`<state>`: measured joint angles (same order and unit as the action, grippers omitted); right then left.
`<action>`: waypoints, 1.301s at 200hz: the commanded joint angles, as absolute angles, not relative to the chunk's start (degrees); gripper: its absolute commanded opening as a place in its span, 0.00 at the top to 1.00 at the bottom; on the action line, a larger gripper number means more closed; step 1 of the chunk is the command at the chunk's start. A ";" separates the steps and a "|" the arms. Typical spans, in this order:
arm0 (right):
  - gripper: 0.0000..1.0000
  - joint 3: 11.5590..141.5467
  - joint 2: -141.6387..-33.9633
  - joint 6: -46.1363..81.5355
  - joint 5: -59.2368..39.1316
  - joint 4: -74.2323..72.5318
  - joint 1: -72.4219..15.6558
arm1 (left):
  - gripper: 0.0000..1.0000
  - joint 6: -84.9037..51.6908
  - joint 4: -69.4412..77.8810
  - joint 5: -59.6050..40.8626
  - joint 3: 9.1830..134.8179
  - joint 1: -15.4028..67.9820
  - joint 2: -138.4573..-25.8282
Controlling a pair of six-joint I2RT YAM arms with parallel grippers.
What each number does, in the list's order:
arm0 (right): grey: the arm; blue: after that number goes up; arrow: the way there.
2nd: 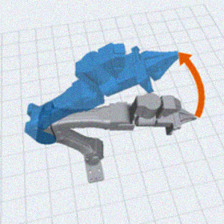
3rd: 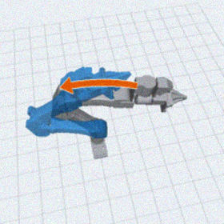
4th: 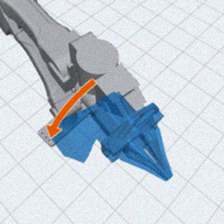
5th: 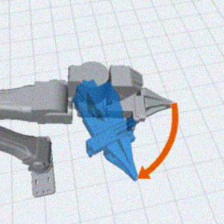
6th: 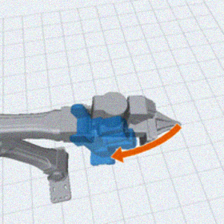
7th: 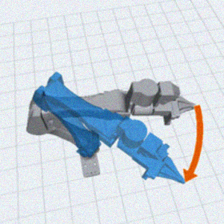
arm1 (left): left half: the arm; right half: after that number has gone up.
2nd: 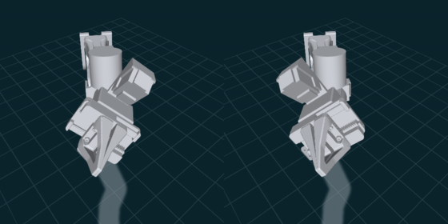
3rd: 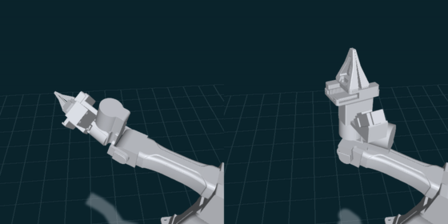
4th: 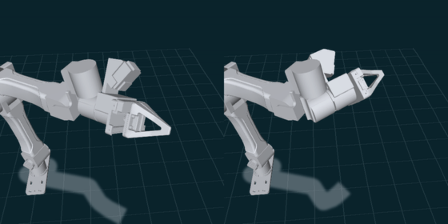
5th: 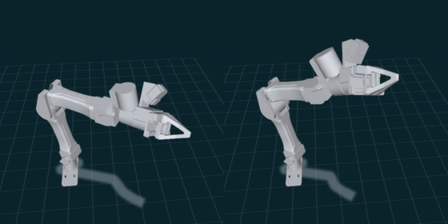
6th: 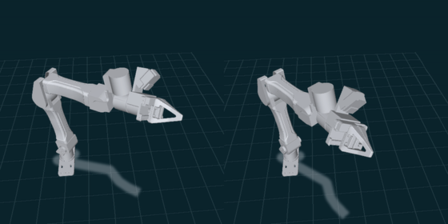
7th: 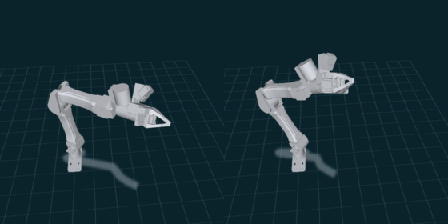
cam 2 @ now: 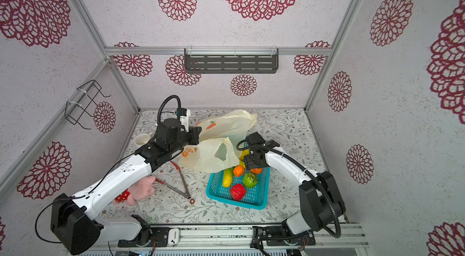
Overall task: Place the fruits into the plastic bag
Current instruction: 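Lower the right gripper into the basket onto the green fruit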
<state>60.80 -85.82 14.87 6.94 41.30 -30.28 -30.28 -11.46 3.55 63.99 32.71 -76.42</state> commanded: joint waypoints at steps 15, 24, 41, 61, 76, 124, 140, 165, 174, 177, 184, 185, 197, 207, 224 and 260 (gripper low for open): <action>0.22 62.67 -85.13 11.60 4.31 43.64 -32.88 | 1.00 -30.75 -11.15 3.96 63.70 32.78 -76.01; 0.22 62.43 -84.12 11.16 2.64 43.59 -33.43 | 1.00 -30.76 -11.21 3.96 63.72 32.79 -75.95; 0.22 61.86 -82.29 11.31 0.56 44.13 -33.76 | 1.00 -30.72 -11.16 4.02 63.54 32.79 -75.74; 0.22 60.31 -80.92 12.53 -1.31 45.06 -34.16 | 1.00 -30.39 -11.24 4.07 63.54 32.78 -75.68; 0.22 58.63 -80.38 13.38 -2.33 44.79 -34.66 | 1.00 -30.15 -11.20 4.12 63.54 32.83 -75.67; 0.22 54.40 -82.98 17.04 -2.90 42.03 -36.96 | 1.00 -30.28 -10.93 4.18 63.54 32.78 -75.94; 0.22 53.90 -84.18 17.59 -1.75 41.29 -37.78 | 1.00 -30.24 -10.94 4.21 63.38 32.78 -75.89; 0.27 53.04 -85.23 18.63 -0.30 39.57 -38.06 | 1.00 -30.41 -10.97 4.18 63.15 32.78 -75.68; 0.33 52.95 -85.59 18.77 -0.10 39.06 -38.06 | 1.00 -30.41 -10.98 4.23 63.11 32.78 -75.59; 0.35 53.04 -85.75 18.92 -0.02 38.98 -38.06 | 1.00 -30.41 -10.96 4.36 63.11 32.78 -75.51; 0.41 53.04 -85.87 19.14 0.41 38.81 -38.06 | 1.00 -30.41 -10.98 4.48 63.03 32.79 -75.45; 0.42 53.02 -85.91 19.19 0.51 38.74 -38.06 | 1.00 -30.41 -10.99 4.48 63.02 32.79 -75.43; 0.56 52.91 -85.52 19.72 1.78 38.20 -38.06 | 1.00 -30.41 -10.68 4.47 62.93 32.79 -75.41; 0.62 53.08 -84.54 20.18 3.32 38.06 -38.06 | 1.00 -30.39 -10.66 4.41 63.00 32.78 -75.45; 0.63 53.60 -81.37 19.95 5.63 37.80 -38.06 | 1.00 -30.42 -10.62 4.36 63.02 32.78 -75.49; 0.63 55.42 -72.35 19.60 11.86 36.35 -37.47 | 1.00 -30.48 -10.45 3.90 63.02 32.78 -75.64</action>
<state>53.23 -79.88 19.16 5.58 37.54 -37.82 -30.28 -11.42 3.77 63.72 32.71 -76.42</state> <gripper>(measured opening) 0.456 0.042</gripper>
